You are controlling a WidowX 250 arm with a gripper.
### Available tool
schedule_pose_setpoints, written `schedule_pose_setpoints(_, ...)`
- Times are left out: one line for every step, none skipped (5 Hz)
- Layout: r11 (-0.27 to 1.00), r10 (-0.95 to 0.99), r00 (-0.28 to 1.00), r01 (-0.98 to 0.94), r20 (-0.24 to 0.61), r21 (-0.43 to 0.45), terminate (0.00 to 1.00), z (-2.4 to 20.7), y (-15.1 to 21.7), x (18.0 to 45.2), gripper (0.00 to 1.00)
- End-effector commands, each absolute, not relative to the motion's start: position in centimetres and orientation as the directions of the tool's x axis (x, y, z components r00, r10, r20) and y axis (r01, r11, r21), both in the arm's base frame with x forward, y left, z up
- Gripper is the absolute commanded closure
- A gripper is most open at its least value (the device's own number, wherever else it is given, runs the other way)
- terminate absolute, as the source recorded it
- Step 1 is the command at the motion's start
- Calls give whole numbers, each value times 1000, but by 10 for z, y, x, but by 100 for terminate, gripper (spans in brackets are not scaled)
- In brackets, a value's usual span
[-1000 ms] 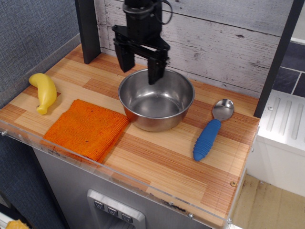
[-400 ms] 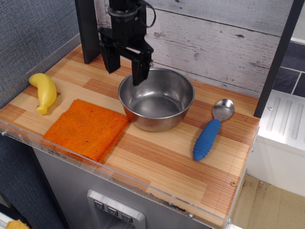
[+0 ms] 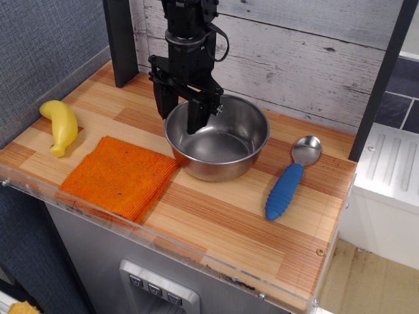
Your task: Move pot above orange cloth next to yellow banana
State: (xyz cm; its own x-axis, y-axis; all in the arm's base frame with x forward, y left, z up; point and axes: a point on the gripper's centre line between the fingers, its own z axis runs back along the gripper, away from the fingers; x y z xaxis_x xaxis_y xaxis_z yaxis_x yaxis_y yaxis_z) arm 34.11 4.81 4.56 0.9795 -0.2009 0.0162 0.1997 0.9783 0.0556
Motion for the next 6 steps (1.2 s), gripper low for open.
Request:
schedule_pose_setpoints(972, -228, 973, 226, 25, 61, 0, 53, 40, 340, 100)
schedule_pose_setpoints(968, -251, 966, 248, 60, 42, 0, 66, 30, 343, 100)
schedule_pose_setpoints(965, -260, 955, 260, 144, 22, 0, 99, 25, 350, 100)
schedule_pose_setpoints(984, -178, 962, 180, 209, 9, 0, 127, 55, 350, 100)
schedule_pose_setpoints(998, -64, 977, 65, 204, 4, 0, 130, 105, 342, 100)
schedule_pose_setpoints(1000, -1, 985, -3, 171, 19, 0, 118, 155, 332, 100)
